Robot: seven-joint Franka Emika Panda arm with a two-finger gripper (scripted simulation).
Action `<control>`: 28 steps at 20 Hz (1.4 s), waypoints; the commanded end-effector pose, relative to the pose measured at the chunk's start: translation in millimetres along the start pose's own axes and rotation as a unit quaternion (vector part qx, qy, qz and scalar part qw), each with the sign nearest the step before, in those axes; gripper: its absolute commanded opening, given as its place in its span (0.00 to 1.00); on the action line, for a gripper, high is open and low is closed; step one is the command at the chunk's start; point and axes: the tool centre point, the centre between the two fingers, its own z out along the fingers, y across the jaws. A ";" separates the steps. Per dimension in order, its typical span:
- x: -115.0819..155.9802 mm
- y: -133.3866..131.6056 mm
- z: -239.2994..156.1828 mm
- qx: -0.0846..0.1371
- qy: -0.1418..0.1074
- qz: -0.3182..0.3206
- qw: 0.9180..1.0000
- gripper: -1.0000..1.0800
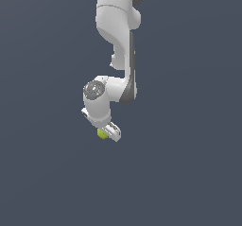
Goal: Pick up the object and move it to a goal position.
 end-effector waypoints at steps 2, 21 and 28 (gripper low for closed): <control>3.7 -4.8 -12.5 0.003 0.009 0.012 1.000 0.00; 33.1 -43.5 -148.4 0.026 0.107 0.161 0.981 0.00; 40.4 -54.6 -203.4 0.033 0.144 0.219 0.964 0.00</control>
